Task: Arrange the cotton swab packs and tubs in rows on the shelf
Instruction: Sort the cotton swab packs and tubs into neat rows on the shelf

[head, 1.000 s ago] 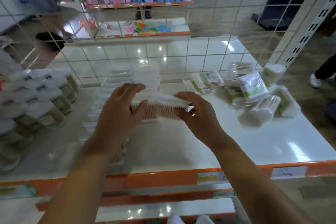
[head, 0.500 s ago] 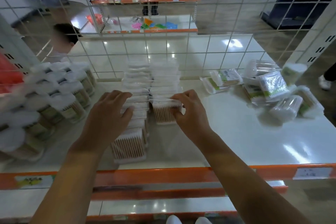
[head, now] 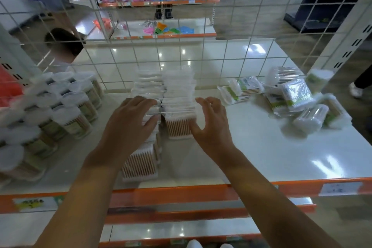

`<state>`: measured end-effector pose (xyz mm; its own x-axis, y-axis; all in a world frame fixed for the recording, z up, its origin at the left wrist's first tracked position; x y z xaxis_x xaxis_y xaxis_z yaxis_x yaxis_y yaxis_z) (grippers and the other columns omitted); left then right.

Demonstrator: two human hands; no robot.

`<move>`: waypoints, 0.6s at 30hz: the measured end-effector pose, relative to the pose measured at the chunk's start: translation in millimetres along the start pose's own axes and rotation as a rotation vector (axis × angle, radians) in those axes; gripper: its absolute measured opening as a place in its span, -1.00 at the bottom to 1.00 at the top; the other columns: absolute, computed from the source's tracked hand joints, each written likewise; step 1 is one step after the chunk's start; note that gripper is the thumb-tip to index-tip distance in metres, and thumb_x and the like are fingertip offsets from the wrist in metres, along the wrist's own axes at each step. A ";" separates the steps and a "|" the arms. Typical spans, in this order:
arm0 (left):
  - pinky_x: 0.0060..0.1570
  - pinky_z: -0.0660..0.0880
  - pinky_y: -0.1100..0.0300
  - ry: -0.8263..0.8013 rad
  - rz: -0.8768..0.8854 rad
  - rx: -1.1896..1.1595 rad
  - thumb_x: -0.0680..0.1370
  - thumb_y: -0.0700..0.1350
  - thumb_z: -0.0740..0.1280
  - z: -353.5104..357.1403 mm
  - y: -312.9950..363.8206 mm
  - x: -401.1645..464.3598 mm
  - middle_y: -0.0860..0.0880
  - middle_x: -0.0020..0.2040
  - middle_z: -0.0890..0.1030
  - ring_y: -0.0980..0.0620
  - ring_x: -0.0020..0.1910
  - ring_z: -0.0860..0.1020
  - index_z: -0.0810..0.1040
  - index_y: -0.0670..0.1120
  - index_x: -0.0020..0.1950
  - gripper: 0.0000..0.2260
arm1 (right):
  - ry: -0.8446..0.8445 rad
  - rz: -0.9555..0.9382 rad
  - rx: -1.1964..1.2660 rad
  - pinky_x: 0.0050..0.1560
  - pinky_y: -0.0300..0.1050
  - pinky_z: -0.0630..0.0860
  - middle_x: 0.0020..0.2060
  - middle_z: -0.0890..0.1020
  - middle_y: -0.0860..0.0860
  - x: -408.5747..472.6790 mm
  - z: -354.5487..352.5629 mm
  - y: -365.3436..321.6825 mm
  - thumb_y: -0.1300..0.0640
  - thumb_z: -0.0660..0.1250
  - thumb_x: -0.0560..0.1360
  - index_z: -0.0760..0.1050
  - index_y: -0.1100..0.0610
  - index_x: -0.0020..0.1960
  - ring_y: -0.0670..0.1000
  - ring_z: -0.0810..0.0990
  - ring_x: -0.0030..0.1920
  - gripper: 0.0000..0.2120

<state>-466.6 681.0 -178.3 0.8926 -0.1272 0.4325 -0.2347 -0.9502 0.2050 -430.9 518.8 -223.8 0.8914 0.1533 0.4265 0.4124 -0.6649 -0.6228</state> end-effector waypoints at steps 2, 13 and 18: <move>-0.05 0.50 -0.01 0.007 0.041 -0.021 0.44 -0.18 0.40 1.7 22.6 10.3 -0.17 -0.01 0.63 -0.19 -0.04 0.58 0.58 -0.20 0.08 -0.76 | -0.005 -0.007 -0.008 0.19 -0.01 0.36 0.18 0.43 0.14 0.6 -11.1 3.1 0.16 0.41 0.40 0.40 0.18 0.29 0.11 0.38 0.20 -0.52; -0.04 0.48 0.09 -0.053 0.225 -0.126 0.47 0.01 0.18 46.7 144.5 33.3 -0.11 0.00 0.62 -0.11 -0.01 0.58 0.57 -0.17 0.11 -0.64 | 0.036 0.072 -0.023 0.16 0.04 0.42 0.10 0.52 0.12 -9.1 -85.8 75.1 0.23 0.38 0.38 0.51 0.20 0.12 0.14 0.47 0.15 -0.69; -0.02 0.50 0.05 -0.063 0.259 -0.171 0.45 0.01 0.16 68.1 184.8 45.5 -0.11 0.01 0.62 -0.12 0.01 0.58 0.57 -0.17 0.13 -0.61 | 0.090 0.148 -0.032 0.19 -0.10 0.37 0.13 0.48 0.10 -12.2 -121.8 112.9 0.30 0.40 0.37 0.49 0.21 0.14 0.09 0.43 0.16 -0.66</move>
<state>-443.1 480.2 -180.5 0.8155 -0.3815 0.4352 -0.5140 -0.8230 0.2417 -418.1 352.8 -219.4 0.9210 -0.0129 0.3894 0.2704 -0.6983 -0.6628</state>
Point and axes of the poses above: each hand's wrist, its own x-axis towards the middle knuckle, its own z-axis out of the palm, y = z × x, the point moved 9 cm from there along x, towards the middle knuckle
